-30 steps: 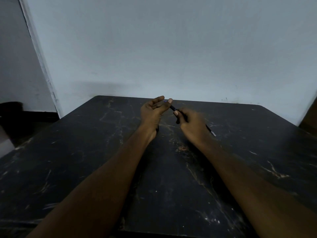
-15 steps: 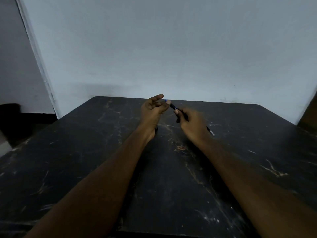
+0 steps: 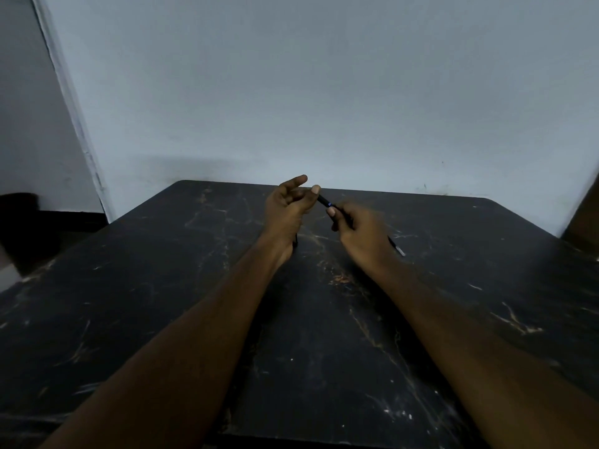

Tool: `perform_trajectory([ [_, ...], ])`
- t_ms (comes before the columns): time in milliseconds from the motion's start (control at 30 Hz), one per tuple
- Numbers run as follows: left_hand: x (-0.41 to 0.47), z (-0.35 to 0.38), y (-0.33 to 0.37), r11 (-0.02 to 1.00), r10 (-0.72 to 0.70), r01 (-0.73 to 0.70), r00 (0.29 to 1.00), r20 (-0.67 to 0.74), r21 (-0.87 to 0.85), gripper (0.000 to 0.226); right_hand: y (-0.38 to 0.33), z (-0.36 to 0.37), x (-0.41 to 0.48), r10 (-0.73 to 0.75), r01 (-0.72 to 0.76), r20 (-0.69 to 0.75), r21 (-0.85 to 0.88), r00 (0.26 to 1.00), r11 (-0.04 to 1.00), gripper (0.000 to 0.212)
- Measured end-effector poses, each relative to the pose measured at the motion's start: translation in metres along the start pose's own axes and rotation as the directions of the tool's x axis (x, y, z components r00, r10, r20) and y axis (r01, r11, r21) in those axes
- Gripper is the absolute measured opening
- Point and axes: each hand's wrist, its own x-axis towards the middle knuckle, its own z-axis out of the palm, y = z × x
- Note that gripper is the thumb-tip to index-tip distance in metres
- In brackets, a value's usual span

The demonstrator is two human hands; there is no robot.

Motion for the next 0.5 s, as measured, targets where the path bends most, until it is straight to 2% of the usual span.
perform_trajectory([
  [100, -0.0016, 0.0018, 0.0009, 0.999, -0.029, 0.029, 1.000, -0.011, 0.029, 0.036, 0.0003, 0.0022, -0.0002, -0.001, 0.001, 0.002, -0.014, 1.000, 1.000, 0.033],
  [233, -0.0021, 0.0018, 0.0057, 0.996, -0.084, 0.083, 0.995, 0.051, 0.015, 0.023, 0.0015, 0.0013, 0.0004, 0.009, -0.009, -0.005, 0.004, 1.000, 1.000, 0.035],
  [333, -0.0021, 0.0001, 0.0064, 0.998, -0.067, 0.065, 0.994, 0.089, 0.023, 0.030, 0.0014, 0.0001, 0.0001, 0.022, -0.022, -0.004, 0.017, 1.000, 1.000, 0.034],
  [500, -0.0041, 0.0006, 0.0034, 1.000, 0.006, -0.006, 1.000, 0.012, 0.018, 0.037, 0.0007, 0.0013, 0.0002, -0.017, 0.017, -0.004, -0.002, 1.000, 1.000, 0.030],
])
